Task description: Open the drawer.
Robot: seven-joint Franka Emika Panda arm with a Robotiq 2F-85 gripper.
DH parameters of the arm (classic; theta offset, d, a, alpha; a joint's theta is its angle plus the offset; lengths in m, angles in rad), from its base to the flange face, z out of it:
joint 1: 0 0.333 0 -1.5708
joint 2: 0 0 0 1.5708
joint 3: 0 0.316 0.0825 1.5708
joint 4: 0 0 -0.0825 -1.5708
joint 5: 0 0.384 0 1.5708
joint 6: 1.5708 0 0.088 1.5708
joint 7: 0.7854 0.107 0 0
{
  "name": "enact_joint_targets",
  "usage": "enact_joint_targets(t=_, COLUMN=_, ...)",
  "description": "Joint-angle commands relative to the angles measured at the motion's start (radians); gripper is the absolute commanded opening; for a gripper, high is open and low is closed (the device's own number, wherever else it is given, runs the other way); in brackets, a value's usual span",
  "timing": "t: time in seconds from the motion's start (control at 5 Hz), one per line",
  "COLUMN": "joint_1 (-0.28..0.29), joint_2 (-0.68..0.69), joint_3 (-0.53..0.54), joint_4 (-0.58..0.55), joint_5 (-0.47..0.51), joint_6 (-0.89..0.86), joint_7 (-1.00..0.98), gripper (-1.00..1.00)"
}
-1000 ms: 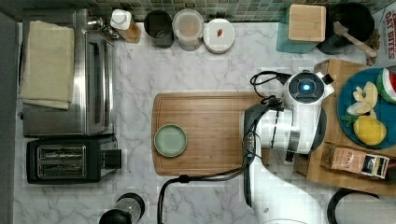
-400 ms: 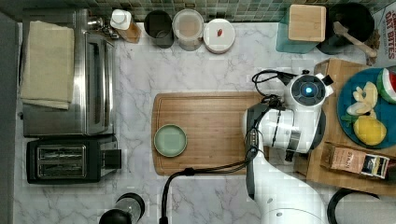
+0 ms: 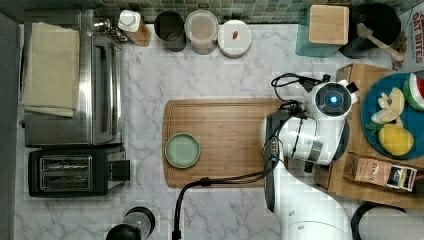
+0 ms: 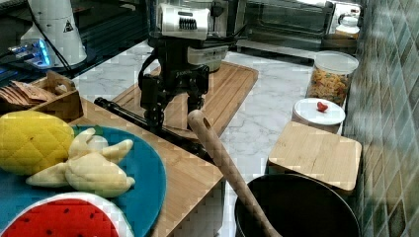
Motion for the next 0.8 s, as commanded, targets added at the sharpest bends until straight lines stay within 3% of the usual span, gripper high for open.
enact_joint_targets(t=0.2, joint_1=0.006, joint_2=0.048, joint_3=0.064, joint_4=0.005, joint_5=0.039, joint_6=-0.009, joint_7=-0.021, gripper=1.00)
enact_joint_targets(t=0.4, joint_1=0.020, joint_2=0.036, joint_3=0.112, joint_4=0.034, joint_5=0.087, joint_6=-0.096, joint_7=-0.028, gripper=1.00)
enact_joint_targets(t=0.8, joint_1=0.158, joint_2=0.052, joint_3=0.161, joint_4=0.016, joint_5=0.109, joint_6=-0.005, joint_7=0.189, gripper=1.00)
